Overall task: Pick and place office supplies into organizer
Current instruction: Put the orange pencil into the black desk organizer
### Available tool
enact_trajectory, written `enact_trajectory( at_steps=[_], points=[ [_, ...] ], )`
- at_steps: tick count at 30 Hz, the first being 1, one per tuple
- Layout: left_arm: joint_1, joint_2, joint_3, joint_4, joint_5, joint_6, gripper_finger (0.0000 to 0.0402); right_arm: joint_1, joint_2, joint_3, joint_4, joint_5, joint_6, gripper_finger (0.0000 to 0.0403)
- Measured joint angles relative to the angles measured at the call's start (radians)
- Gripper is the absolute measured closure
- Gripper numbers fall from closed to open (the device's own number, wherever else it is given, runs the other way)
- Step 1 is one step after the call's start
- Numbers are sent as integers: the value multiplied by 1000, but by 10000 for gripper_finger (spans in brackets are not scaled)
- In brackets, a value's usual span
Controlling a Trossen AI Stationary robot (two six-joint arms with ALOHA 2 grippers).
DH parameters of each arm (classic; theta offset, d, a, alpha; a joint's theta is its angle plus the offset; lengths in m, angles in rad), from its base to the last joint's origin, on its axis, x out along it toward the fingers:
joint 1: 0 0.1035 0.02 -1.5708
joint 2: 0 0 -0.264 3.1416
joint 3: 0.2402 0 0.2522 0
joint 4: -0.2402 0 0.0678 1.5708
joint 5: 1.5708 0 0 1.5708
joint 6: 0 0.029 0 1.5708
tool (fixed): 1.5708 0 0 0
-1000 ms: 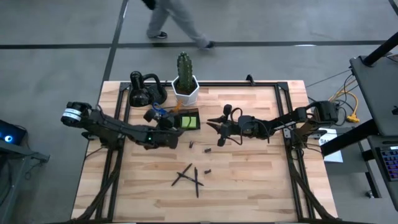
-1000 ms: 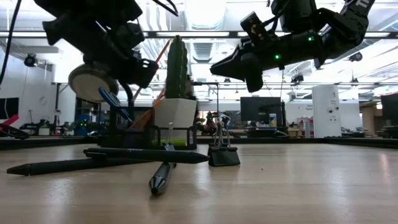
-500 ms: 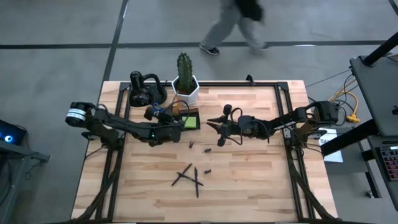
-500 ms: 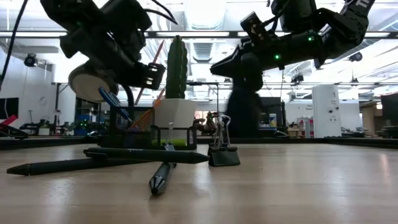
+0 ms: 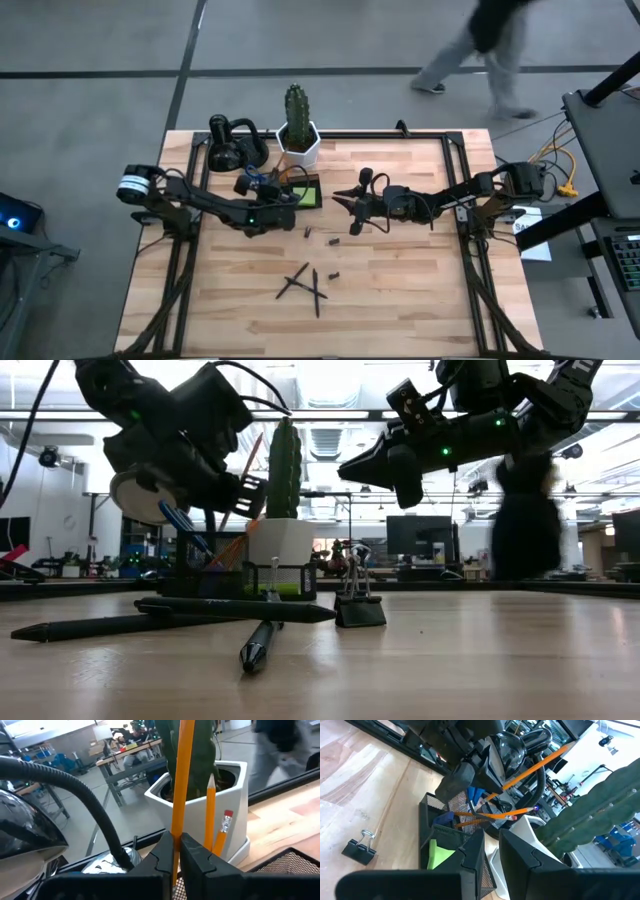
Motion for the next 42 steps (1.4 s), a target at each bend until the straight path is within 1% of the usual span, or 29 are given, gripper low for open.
enact_trajectory(
  at_steps=[8,20,23,28,34,37,42],
  points=[
    [0,49,0,0,1,-100,401,0,0,0,0,0,0,355],
    [0,62,0,0,2,-101,401,0,0,0,0,0,0,355],
    [0,62,0,0,10,-102,401,0,0,0,0,0,0,355],
    [-1,62,0,1,52,-103,401,0,0,0,0,0,0,355],
    [-1,62,0,1,58,-101,401,0,0,0,0,0,0,355],
    [-1,62,0,1,58,-100,392,0,0,0,0,0,0,355],
    [-1,62,0,1,59,-100,362,0,0,0,0,0,0,355]
  ],
)
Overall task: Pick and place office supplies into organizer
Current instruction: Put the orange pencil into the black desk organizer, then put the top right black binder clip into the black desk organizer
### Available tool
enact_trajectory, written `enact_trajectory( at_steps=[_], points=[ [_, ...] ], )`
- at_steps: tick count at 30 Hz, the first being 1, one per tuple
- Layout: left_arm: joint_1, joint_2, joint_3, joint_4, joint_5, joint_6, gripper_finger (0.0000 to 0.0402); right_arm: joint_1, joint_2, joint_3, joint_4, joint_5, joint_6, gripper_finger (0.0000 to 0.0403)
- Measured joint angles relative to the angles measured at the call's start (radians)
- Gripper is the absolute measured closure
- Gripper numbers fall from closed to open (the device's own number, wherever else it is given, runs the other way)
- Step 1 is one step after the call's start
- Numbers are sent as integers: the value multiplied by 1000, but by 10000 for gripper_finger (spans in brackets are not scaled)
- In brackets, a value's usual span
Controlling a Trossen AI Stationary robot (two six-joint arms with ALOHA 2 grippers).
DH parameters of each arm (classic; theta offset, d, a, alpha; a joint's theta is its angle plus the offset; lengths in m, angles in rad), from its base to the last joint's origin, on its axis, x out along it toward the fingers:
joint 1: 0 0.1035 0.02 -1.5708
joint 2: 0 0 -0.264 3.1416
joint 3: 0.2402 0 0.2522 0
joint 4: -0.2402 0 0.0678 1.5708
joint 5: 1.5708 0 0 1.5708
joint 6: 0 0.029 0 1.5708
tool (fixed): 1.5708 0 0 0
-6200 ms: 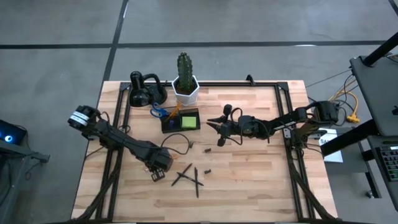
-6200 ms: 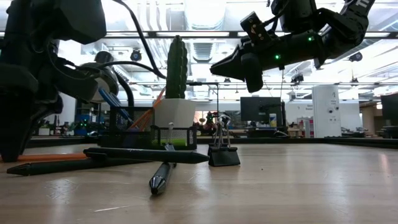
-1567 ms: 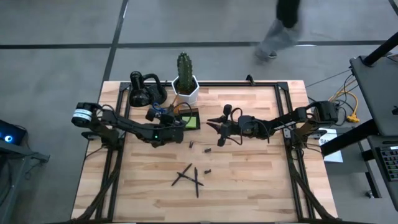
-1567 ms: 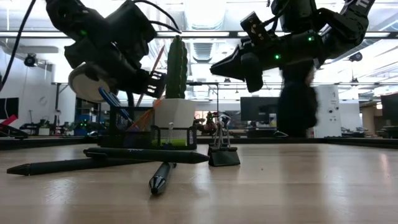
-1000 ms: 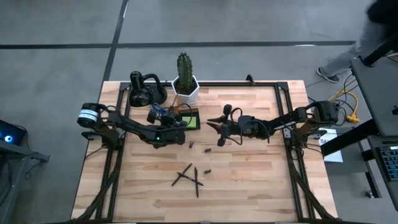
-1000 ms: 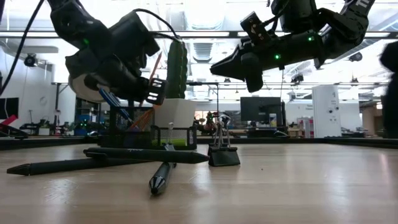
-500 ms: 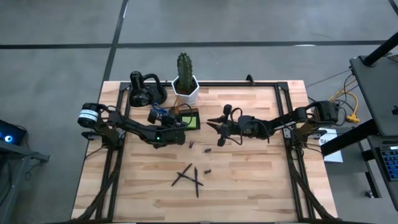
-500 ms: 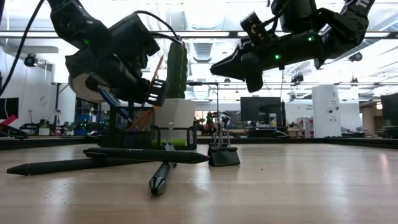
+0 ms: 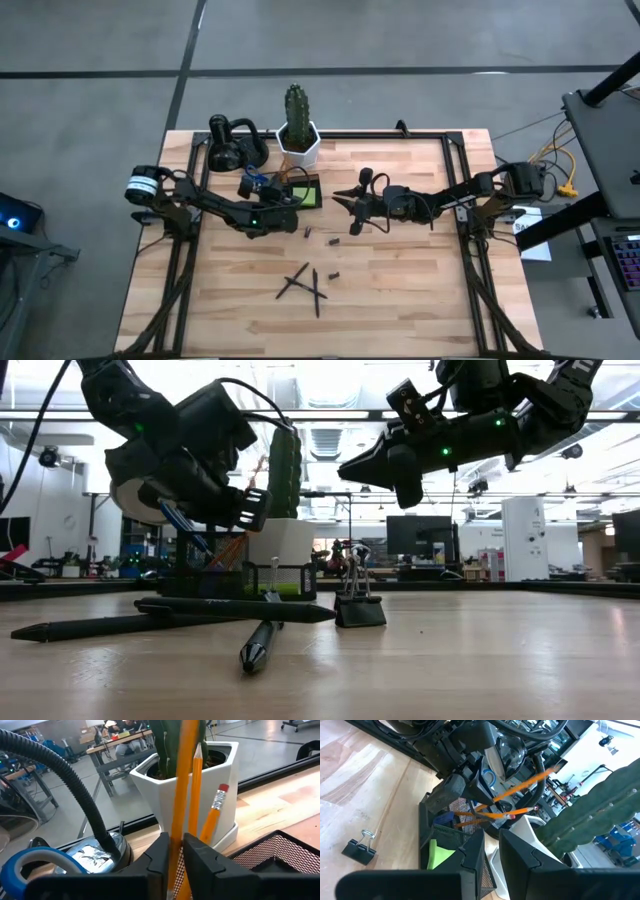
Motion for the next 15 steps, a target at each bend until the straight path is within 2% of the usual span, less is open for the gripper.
enact_trajectory(
  at_steps=[5,15],
  points=[
    [0,0,0,0,0,0,346,0,0,0,0,0,0,355],
    [0,0,0,-1,0,1,343,0,0,0,0,0,0,355]
  ],
)
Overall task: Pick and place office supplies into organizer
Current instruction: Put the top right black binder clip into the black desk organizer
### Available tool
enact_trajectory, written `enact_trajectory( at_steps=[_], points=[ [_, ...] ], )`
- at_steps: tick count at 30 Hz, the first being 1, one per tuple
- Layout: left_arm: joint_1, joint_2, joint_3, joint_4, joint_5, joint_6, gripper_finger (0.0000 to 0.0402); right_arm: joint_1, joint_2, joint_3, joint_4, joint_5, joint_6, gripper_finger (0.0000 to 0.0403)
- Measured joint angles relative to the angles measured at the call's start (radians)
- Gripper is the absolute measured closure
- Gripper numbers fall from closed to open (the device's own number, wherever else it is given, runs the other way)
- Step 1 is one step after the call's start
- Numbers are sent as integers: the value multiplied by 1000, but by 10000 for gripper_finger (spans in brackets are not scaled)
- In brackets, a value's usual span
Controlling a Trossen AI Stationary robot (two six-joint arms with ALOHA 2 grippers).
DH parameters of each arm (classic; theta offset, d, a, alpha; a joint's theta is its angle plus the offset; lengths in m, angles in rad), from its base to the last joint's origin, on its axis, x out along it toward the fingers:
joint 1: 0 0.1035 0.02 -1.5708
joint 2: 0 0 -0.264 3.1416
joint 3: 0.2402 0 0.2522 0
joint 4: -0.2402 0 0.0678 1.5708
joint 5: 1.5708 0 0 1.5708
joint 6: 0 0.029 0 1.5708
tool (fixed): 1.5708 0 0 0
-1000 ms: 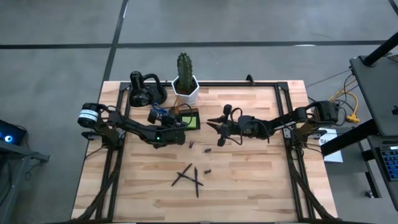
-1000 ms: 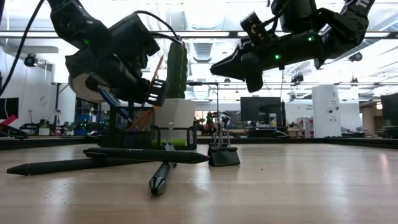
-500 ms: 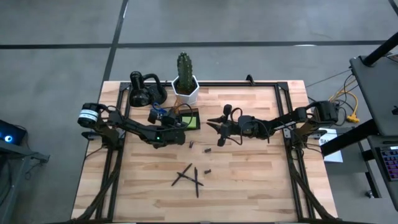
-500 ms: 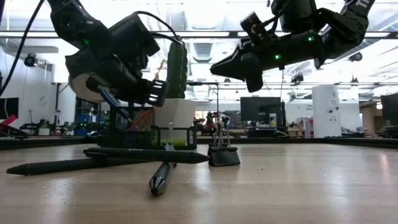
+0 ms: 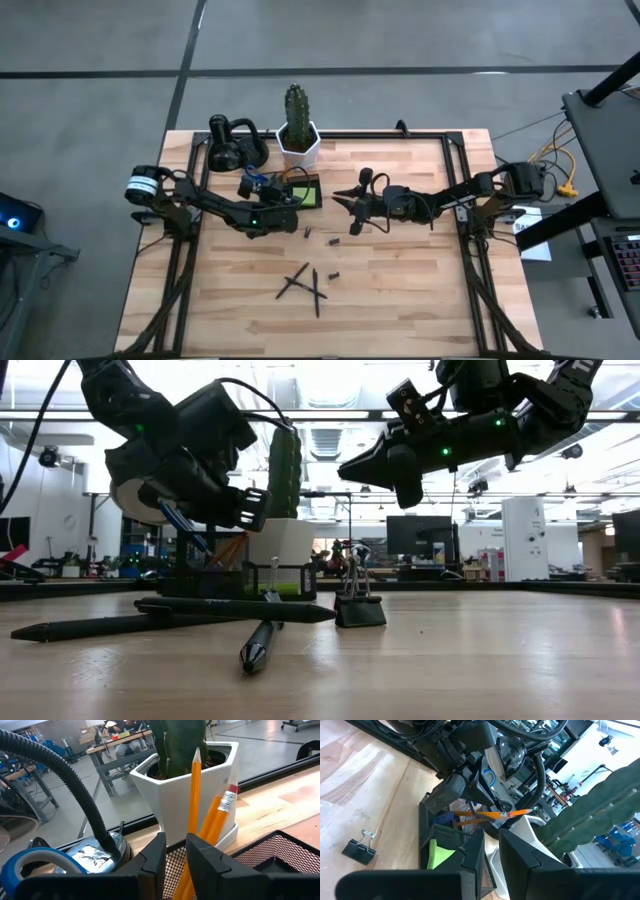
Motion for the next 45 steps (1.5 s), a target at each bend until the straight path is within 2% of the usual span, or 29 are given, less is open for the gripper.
enact_trajectory(
  at_steps=[14,23,26,31,40,42,45],
  points=[
    [-6,-11,4,-1,0,65,342,0,0,0,0,0,0,355],
    [-64,-29,75,5,0,283,342,0,0,0,-2,0,-4,355],
    [-100,-32,102,4,37,351,342,0,0,0,-6,0,-13,355],
    [-154,-66,124,6,267,471,342,0,0,0,-16,0,-26,355],
    [-243,-142,121,-8,756,537,342,0,0,0,-22,0,-25,355],
    [-272,-146,121,-10,805,599,342,0,0,0,-22,0,-25,355],
    [-315,-155,119,-14,809,675,342,0,0,0,-24,0,-23,355]
  ],
)
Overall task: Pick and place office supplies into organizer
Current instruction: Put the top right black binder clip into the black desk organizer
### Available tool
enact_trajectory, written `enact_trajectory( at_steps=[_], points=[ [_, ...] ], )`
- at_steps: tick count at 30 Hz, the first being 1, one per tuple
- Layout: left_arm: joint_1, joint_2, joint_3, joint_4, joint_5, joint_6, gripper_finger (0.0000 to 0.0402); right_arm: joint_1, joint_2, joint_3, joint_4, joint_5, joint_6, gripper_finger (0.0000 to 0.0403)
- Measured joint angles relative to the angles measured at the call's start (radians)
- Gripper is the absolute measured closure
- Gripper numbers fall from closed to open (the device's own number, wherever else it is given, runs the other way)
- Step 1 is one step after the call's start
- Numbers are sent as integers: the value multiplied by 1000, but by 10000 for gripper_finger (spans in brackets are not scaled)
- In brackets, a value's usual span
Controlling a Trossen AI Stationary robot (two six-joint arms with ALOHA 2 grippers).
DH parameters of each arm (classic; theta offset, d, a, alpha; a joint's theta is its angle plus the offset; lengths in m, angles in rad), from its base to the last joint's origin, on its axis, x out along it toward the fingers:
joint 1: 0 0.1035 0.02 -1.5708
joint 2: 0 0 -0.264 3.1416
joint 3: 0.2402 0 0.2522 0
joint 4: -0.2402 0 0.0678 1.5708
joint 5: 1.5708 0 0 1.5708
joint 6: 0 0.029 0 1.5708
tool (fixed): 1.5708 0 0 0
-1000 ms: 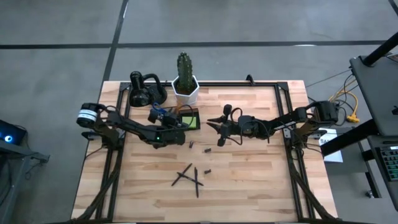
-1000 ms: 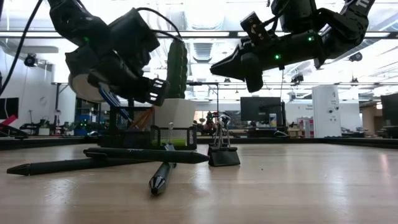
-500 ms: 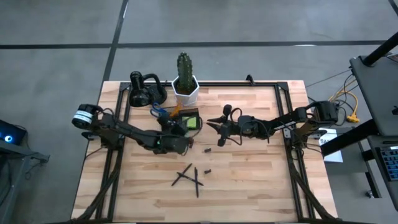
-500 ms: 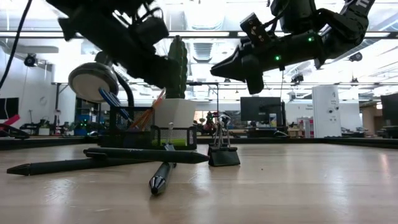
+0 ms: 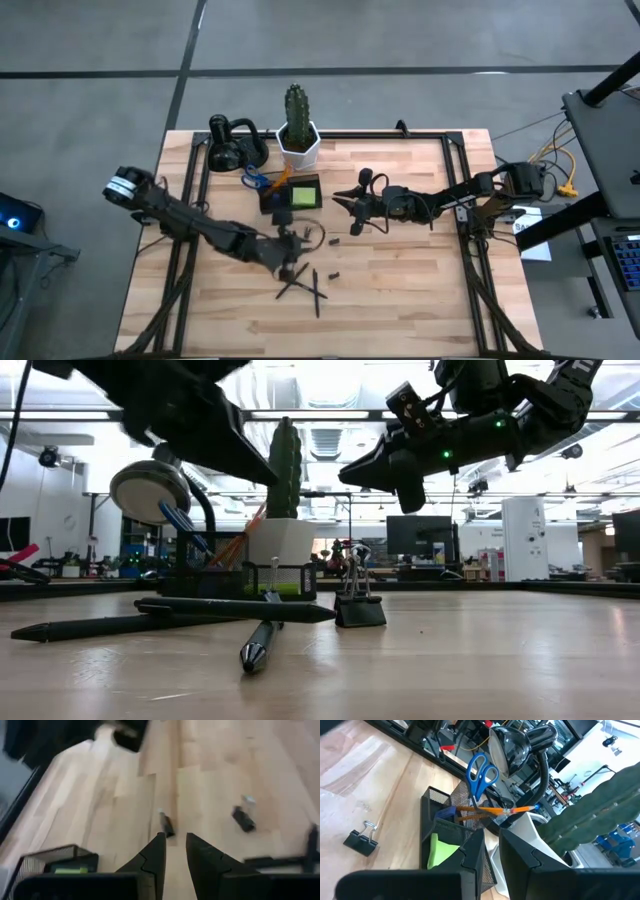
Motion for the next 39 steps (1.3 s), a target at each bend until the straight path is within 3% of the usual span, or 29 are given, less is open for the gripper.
enact_trajectory(
  at_steps=[7,13,16,21,25,31,39],
  points=[
    [-29,-100,-65,4,-87,8,342,0,0,0,-4,0,7,355],
    [-27,-322,-189,31,-94,20,342,0,0,0,-16,0,24,355],
    [-26,-465,-252,88,-92,101,342,0,0,0,-29,0,23,355],
    [-14,-691,-341,233,-21,285,343,0,0,0,-32,0,27,355],
    [35,-806,-379,246,40,357,343,0,0,0,-43,0,53,355],
    [82,-872,-392,249,179,399,343,0,0,0,-82,0,79,355],
    [79,-829,-394,248,192,373,343,0,0,-2,-146,0,97,355]
  ],
)
